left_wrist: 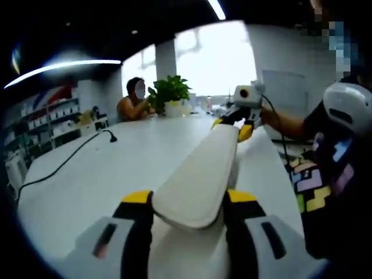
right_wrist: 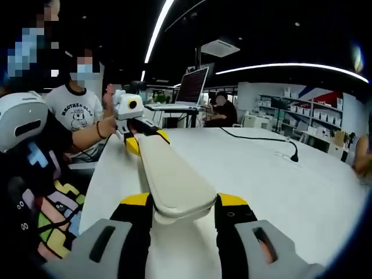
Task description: Arrange the utensils inside the cutlery case until each visible utensil rests in its matching compartment.
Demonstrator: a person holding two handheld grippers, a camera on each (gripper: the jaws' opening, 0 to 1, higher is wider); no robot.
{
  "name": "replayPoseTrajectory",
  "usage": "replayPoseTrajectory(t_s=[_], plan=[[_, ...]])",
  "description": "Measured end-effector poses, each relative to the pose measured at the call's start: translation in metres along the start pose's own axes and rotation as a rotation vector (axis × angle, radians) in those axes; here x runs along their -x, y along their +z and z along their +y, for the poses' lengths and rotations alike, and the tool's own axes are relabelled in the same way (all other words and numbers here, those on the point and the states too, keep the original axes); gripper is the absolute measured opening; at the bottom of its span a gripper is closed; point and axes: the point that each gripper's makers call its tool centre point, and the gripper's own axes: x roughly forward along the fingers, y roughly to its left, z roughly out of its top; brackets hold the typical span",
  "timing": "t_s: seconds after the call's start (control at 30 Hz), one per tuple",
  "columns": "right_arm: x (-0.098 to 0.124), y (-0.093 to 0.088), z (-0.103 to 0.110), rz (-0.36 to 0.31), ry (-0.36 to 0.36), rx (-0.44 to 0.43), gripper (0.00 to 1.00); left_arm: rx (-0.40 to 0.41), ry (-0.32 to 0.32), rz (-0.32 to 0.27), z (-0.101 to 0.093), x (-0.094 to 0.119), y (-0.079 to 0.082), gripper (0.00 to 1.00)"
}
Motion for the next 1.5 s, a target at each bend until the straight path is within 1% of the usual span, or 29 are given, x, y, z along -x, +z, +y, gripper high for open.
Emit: replayPoseTrajectory(t_s=[0.07,0.2,0.3,0.5,0.57,0.7,0.87,1.0,1.2,1.4,1.5], plan=[[0.003,0.004,-0.009,-0.016,-0.012,0.005,0.43,0.0,0.003,0.002,0.005,-0.008,0.005,0.51],[0.005,0.007,-0.025,-0.021,-0.027,0.006,0.44,-0.004,0.019,0.001,0.014,-0.019,0.013,0.52],[0.003,0.007,-0.035,-0.017,-0.036,0.006,0.44,-0.014,0.04,0.009,0.022,-0.025,0.018,0.53],[-0.005,0.009,-0.058,-0.003,-0.056,-0.004,0.44,-0.013,0.076,0.026,0.045,-0.039,0.025,0.56],[-0.007,0.009,-0.066,0.001,-0.061,-0.002,0.44,-0.008,0.081,0.036,0.053,-0.045,0.026,0.56],[-0.013,0.003,-0.086,0.016,-0.071,-0.026,0.44,-0.001,0.09,0.046,0.068,-0.057,0.026,0.56],[-0.022,-0.008,-0.107,0.038,-0.086,-0.064,0.44,0.021,0.111,0.057,0.084,-0.073,0.019,0.57],[-0.028,-0.016,-0.113,0.058,-0.087,-0.081,0.45,0.039,0.116,0.07,0.089,-0.078,0.011,0.57],[-0.032,-0.027,-0.113,0.078,-0.082,-0.109,0.45,0.069,0.113,0.084,0.091,-0.082,0.0,0.58],[-0.033,-0.034,-0.112,0.091,-0.079,-0.12,0.45,0.078,0.11,0.094,0.088,-0.084,-0.006,0.58],[-0.035,-0.036,-0.112,0.093,-0.074,-0.111,0.45,0.081,0.107,0.091,0.087,-0.082,-0.007,0.57]])
